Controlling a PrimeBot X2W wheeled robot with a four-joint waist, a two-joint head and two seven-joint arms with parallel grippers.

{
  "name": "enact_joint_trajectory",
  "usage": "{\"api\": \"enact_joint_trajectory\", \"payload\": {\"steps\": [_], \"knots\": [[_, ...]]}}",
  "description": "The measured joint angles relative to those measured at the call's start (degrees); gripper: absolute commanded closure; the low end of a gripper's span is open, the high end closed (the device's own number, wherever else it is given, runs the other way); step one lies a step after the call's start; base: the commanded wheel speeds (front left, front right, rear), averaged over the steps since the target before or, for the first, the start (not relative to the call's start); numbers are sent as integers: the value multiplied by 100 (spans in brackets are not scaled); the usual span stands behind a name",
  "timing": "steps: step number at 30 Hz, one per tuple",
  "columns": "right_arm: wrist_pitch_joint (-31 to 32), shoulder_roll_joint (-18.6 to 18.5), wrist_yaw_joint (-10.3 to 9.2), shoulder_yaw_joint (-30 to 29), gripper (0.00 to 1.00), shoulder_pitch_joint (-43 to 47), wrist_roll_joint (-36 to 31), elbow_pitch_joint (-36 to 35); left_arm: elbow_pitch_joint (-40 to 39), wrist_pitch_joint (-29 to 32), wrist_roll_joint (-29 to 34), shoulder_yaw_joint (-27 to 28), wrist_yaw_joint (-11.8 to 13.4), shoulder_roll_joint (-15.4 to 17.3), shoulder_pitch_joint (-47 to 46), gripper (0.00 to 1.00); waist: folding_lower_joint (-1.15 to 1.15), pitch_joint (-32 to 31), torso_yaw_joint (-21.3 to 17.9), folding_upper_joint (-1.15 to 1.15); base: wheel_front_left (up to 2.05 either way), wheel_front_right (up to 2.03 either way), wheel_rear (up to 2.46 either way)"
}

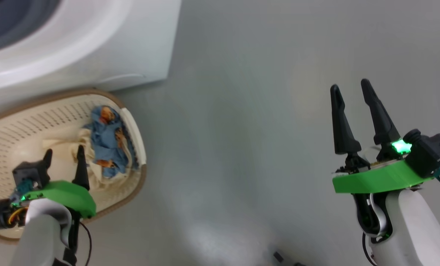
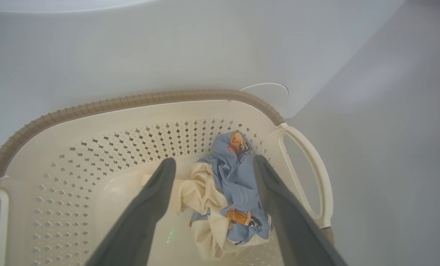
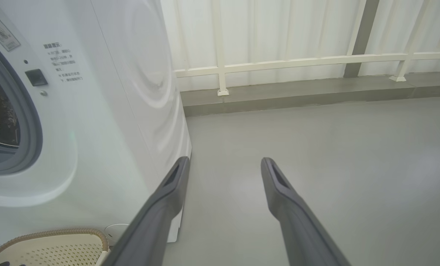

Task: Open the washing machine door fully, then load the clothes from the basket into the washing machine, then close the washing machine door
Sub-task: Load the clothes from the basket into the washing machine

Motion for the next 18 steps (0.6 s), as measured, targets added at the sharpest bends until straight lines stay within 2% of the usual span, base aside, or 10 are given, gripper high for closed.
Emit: {"api": "enact_joint_trajectory", "payload": {"steps": [9,18], "knots": [[0,90,0,193,0,-300,314,-69,1202,9,110,-156,-3,318,-800,0,0,639,-362,0,0,0,0],[0,100,0,343,0,-408,485,-107,1886,478,112,-259,-147,539,-1400,0,0,1074,-697,0,0,0,0]]}}
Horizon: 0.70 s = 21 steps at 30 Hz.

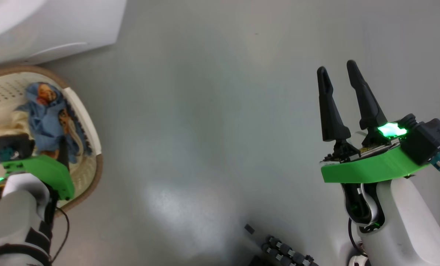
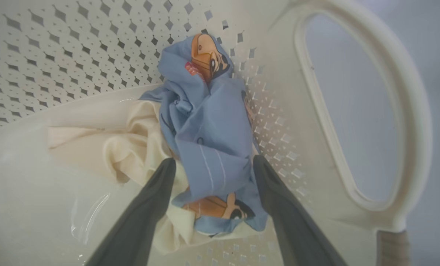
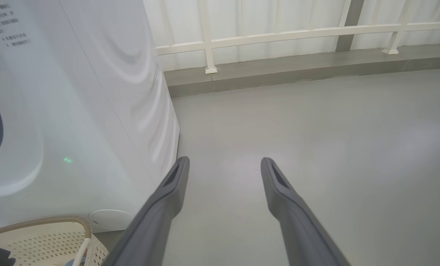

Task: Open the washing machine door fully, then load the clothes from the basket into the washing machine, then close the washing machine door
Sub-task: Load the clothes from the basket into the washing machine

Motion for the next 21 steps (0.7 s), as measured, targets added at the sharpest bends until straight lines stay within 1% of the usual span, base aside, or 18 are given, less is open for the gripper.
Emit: {"api": "enact_joint_trajectory", "payload": {"steps": [13,18,19,20,21], "knots": [[0,5,0,179,0,-25,219,-88,192,744,44,-250,-5,367,-533,0,0,313,-350,0,0,0,0],[0,7,0,180,0,-38,225,-113,215,950,102,-328,-4,405,-656,0,0,391,-407,0,0,0,0],[0,7,0,177,0,-38,225,-116,218,995,102,-346,-3,404,-670,48,-1,404,-410,0,3,3,3],[0,7,0,174,0,-38,225,-122,230,1042,102,-358,1,409,-693,89,0,415,-411,0,4,4,4],[0,7,0,174,0,-38,226,-131,236,1070,102,-374,2,414,-720,100,0,427,-410,0,3,3,3]]}}
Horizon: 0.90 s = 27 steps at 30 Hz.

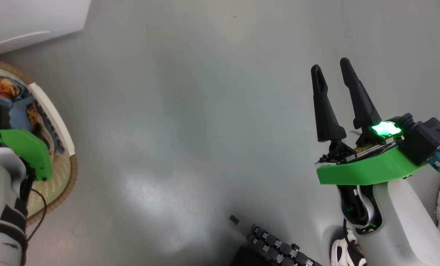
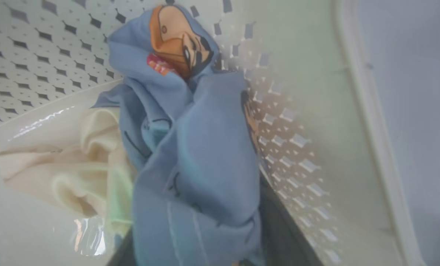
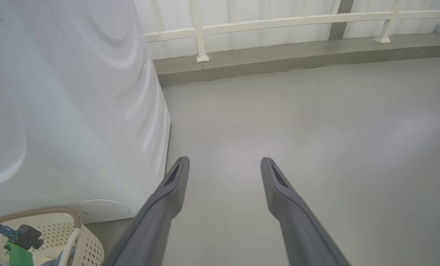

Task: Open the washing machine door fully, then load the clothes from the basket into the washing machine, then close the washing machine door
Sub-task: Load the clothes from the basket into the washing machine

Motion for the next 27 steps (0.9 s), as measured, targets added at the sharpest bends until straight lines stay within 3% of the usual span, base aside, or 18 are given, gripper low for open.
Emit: {"api": "enact_joint_trajectory", "payload": {"steps": [10,27], "knots": [[0,1,0,-16,0,-77,-5,4,18,-141,-140,42,8,25,-9,100,0,-144,4,0,0,0,0],[0,-5,0,-393,0,193,-661,68,-218,-1500,-755,268,-172,-677,727,100,-1,-1175,571,0,0,0,0]]}}
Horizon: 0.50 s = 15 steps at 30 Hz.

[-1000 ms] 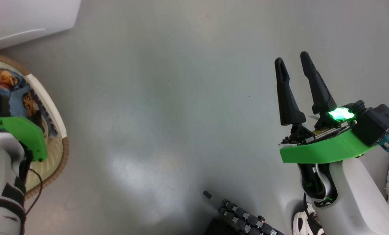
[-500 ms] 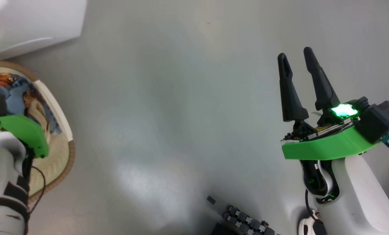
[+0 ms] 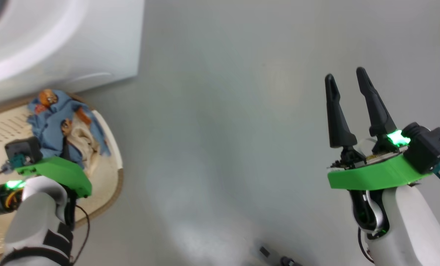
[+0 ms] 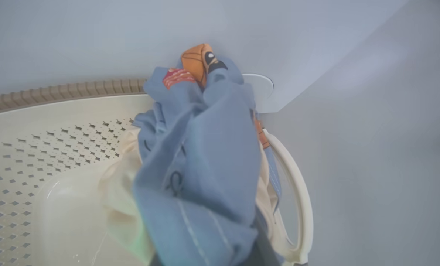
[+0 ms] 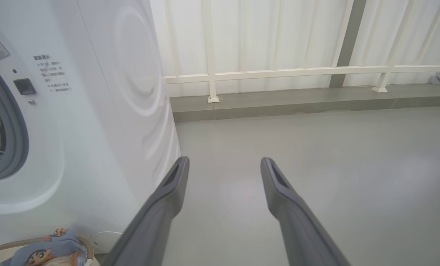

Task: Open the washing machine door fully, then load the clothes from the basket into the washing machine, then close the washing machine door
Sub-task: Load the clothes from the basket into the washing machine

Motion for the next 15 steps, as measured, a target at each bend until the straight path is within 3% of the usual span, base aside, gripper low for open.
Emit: {"api": "enact_joint_trajectory", "payload": {"steps": [15], "knots": [[0,-374,0,-279,0,836,-178,68,-2694,-9,-64,282,-38,-530,1754,100,0,-1288,765,0,0,0,0]]}}
